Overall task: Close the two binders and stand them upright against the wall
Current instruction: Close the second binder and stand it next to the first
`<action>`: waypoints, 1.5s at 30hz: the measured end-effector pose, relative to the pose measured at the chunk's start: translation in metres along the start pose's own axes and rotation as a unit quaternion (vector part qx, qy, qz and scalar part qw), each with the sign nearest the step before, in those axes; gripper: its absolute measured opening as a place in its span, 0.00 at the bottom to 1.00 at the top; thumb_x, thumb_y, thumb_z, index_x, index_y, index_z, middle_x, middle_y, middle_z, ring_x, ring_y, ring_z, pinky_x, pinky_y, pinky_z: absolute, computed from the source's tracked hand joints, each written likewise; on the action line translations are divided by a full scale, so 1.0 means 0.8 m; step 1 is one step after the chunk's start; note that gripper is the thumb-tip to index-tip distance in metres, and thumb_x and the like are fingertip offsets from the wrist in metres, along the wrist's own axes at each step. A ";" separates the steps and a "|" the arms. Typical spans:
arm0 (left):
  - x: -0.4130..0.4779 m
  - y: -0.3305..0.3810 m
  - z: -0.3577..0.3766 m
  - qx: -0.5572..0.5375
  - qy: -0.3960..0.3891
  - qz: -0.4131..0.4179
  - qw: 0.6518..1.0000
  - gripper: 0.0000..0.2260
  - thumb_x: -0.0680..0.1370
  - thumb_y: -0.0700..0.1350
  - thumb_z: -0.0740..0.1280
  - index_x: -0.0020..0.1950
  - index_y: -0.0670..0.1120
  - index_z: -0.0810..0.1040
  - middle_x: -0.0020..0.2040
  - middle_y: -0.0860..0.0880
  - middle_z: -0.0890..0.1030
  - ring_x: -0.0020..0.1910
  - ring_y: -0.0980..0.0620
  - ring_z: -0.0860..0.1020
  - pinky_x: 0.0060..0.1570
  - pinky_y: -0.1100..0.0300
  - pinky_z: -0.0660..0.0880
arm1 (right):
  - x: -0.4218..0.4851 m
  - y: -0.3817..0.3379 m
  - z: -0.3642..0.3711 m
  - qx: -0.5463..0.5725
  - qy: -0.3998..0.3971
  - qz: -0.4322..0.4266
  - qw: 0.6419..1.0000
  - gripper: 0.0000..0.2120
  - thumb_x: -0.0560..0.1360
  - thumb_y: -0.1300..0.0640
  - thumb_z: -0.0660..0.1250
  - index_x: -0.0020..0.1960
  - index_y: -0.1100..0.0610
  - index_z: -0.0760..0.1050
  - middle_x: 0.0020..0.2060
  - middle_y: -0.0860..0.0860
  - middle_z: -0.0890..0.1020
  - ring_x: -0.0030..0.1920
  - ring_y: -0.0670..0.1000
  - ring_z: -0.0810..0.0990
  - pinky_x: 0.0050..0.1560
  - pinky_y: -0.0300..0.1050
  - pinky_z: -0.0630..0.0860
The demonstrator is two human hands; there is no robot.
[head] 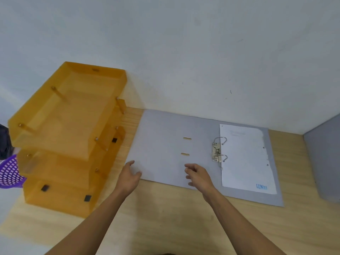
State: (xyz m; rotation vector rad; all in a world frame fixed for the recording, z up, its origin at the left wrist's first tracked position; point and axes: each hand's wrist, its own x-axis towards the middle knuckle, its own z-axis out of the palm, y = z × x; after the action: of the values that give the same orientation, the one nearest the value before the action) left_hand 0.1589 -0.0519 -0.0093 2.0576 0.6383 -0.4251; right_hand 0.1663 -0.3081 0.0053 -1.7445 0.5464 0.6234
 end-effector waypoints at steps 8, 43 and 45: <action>0.034 -0.011 0.027 0.154 0.052 -0.019 0.987 0.35 0.77 0.50 0.69 0.81 0.46 0.60 0.80 0.43 0.63 0.77 0.39 0.62 0.71 0.40 0.66 | 0.017 -0.007 0.010 -0.072 0.002 0.000 0.997 0.23 0.81 0.50 0.64 0.75 0.47 0.67 0.68 0.46 0.74 0.68 0.54 0.76 0.69 0.59 0.74; -0.147 0.183 -0.004 -0.143 -0.264 0.153 0.941 0.22 0.81 0.45 0.64 0.73 0.64 0.69 0.64 0.53 0.82 0.61 0.47 0.82 0.61 0.45 0.79 | -0.093 -0.097 -0.026 0.004 -0.059 -0.194 0.979 0.27 0.81 0.39 0.57 0.78 0.42 0.64 0.77 0.41 0.69 0.76 0.45 0.68 0.77 0.58 0.65; -0.159 0.184 0.027 -0.230 -0.301 0.152 0.913 0.18 0.84 0.54 0.59 0.75 0.59 0.70 0.68 0.51 0.81 0.65 0.47 0.80 0.66 0.45 0.75 | -0.101 -0.097 -0.046 0.016 -0.048 -0.197 0.979 0.27 0.81 0.38 0.56 0.79 0.42 0.63 0.77 0.42 0.68 0.76 0.46 0.68 0.76 0.57 0.67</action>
State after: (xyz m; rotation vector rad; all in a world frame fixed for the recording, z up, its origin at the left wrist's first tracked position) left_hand 0.1419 -0.1721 0.1447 1.4285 0.0265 -0.6192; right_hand 0.1606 -0.3209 0.1222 -1.7191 0.1328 0.4106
